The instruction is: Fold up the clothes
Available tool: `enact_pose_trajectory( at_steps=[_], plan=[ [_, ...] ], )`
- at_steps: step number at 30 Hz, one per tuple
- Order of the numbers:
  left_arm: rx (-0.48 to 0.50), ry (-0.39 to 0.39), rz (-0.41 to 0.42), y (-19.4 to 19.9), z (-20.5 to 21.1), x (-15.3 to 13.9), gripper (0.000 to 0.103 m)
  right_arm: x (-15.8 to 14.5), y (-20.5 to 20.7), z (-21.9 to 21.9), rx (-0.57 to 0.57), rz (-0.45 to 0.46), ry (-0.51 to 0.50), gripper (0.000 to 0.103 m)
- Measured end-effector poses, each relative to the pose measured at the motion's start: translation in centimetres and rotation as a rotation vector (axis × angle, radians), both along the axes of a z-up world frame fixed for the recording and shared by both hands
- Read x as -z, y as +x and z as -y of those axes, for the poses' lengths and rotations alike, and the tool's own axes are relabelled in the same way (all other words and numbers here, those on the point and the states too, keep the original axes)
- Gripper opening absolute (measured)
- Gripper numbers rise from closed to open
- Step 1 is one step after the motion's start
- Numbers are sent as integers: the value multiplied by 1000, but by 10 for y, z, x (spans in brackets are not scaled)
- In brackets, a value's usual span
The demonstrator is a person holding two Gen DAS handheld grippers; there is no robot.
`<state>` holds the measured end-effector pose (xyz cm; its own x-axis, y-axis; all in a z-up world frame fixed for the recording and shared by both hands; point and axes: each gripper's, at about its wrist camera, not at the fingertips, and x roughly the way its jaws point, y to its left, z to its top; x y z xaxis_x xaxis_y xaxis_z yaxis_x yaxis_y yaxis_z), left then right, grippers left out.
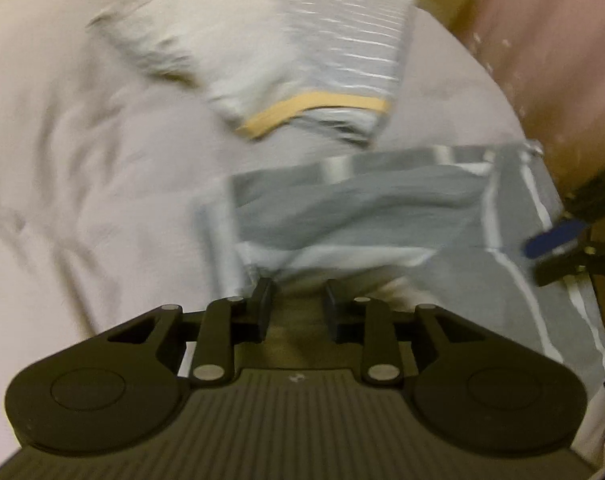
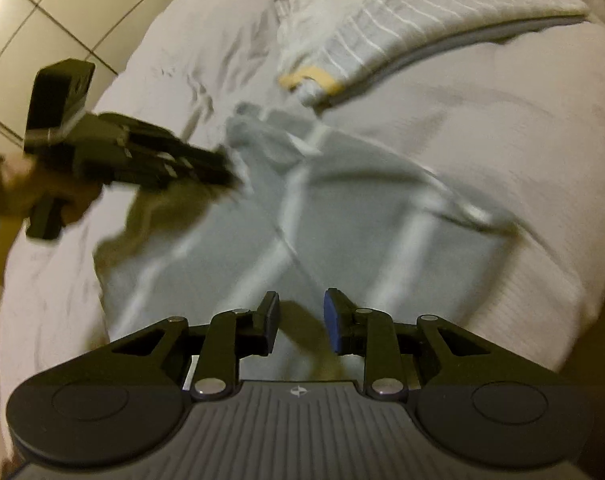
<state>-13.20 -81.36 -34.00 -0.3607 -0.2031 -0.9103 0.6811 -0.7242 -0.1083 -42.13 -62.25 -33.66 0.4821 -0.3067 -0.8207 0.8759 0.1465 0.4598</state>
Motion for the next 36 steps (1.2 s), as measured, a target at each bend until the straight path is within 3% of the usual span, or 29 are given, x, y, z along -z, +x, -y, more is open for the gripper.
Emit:
enact_pose_trajectory(
  at_steps=[2, 3, 6, 11, 13, 16, 18, 20, 21, 22, 23, 25, 28, 31, 33, 36],
  plan=[
    [-47, -33, 56, 16, 2, -5, 37, 1, -10, -11, 8, -28, 12, 28],
    [-63, -40, 62, 24, 2, -11, 38, 1, -15, -17, 12, -42, 19, 28],
    [-75, -91, 81, 43, -8, -33, 28, -10, -21, -35, 58, -71, 23, 33],
    [25, -164, 34, 54, -67, -66, 28, -10, 19, -50, 13, -89, -7, 33],
    [74, -162, 21, 52, -96, -67, 28, -10, 37, -56, -8, -95, -19, 33],
    [118, -120, 53, 46, -128, -46, 29, -9, 62, -64, -40, -105, -37, 33],
    [73, -84, 87, 47, -131, -23, 29, -9, 80, -70, -61, -112, -50, 32],
    [-37, -48, 83, 61, -123, -7, 29, -8, 97, -75, -82, -118, -62, 31],
    [-103, -32, 77, 70, -118, 0, 31, -4, 93, -79, -79, -139, -51, 30],
    [-164, -20, 73, 80, -111, 4, 43, -1, 84, -84, -73, -166, -36, 30],
    [-202, -7, 60, 88, -106, 6, 46, 1, 74, -89, -68, -192, -22, 30],
    [-210, -1, 52, 96, -103, 5, 48, 3, 56, -97, -50, -240, 8, 31],
    [-151, -63, 93, 94, -109, -6, 44, -4, 36, -108, -19, -291, 37, 34],
    [-37, -198, 167, 85, -133, -24, 39, -24, 42, -113, -46, -308, -16, 36],
    [89, -309, 218, 75, -161, -34, 40, -33, 64, -115, -121, -325, -72, 44],
    [316, -427, 272, 59, -204, -30, 50, -44, 102, -118, -246, -362, -160, 48]
  ],
)
